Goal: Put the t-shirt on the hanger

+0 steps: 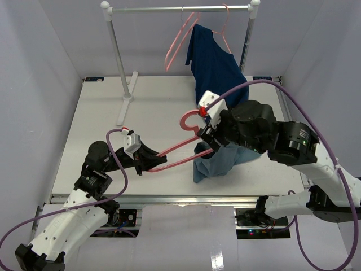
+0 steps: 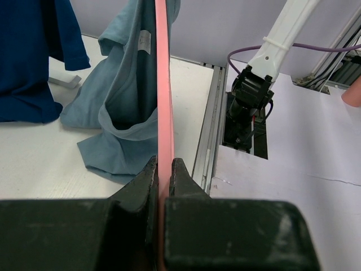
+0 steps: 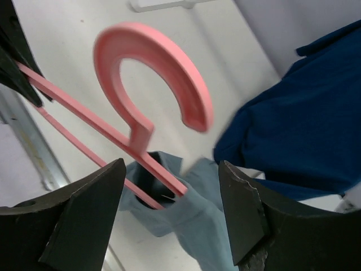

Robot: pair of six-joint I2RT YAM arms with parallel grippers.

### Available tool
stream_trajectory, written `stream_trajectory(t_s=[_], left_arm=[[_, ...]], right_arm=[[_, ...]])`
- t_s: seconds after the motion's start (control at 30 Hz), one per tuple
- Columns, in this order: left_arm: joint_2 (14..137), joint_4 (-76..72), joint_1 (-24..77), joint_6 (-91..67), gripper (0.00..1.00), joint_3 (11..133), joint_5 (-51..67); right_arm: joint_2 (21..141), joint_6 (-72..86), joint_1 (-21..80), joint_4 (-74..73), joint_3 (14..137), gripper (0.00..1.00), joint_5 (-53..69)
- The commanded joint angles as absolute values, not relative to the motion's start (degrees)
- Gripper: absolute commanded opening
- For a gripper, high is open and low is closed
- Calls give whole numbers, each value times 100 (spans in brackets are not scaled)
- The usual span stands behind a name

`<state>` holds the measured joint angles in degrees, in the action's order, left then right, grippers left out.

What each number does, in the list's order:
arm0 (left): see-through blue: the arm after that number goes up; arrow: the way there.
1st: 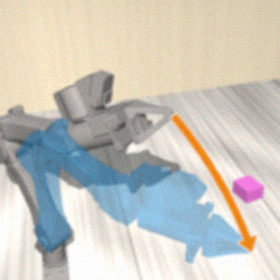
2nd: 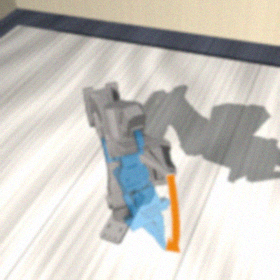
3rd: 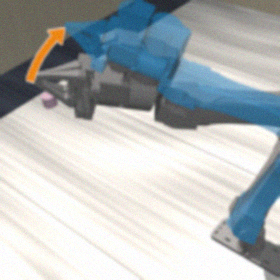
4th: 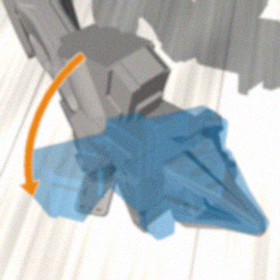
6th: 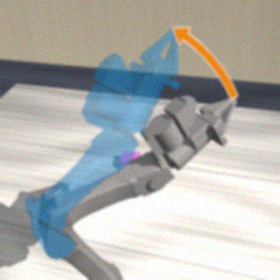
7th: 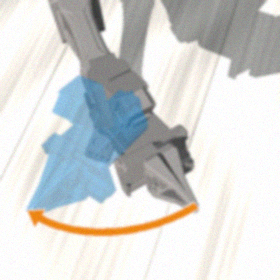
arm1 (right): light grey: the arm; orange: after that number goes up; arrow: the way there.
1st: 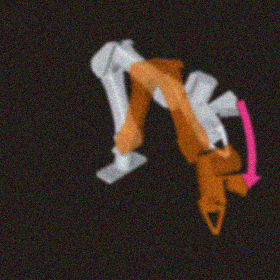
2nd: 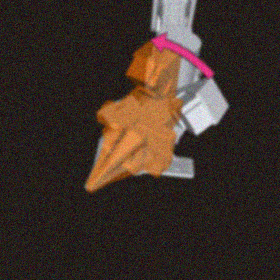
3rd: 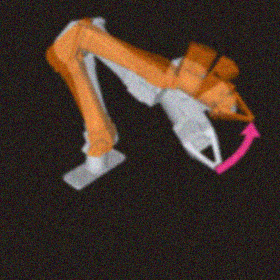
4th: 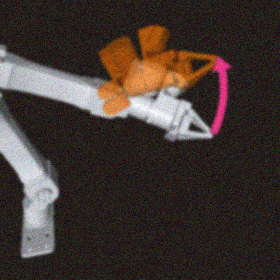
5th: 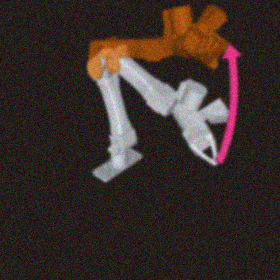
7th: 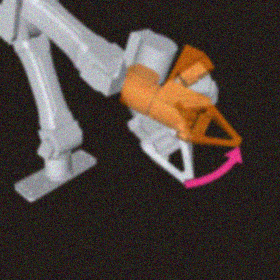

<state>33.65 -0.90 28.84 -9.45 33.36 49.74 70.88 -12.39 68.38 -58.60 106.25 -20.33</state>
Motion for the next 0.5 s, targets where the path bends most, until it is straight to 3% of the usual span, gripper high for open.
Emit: stream_trajectory(t_s=[0.0,0.13,0.37,0.47], left_arm=[[3292,-418,2909,-836,0,3398,5115],[3305,-403,2909,-825,0,3394,5124],[3252,-409,2909,-818,0,3371,5181],[3236,-356,2909,-761,0,3367,5178]], right_arm=[[6232,-2625,6853,-4467,9955,74,-3010],[5884,-3069,6721,-4656,9865,72,-3275],[5917,-2976,6706,-6273,10921,76,-1854],[6030,-2906,6706,-6789,10721,79,-2005]])
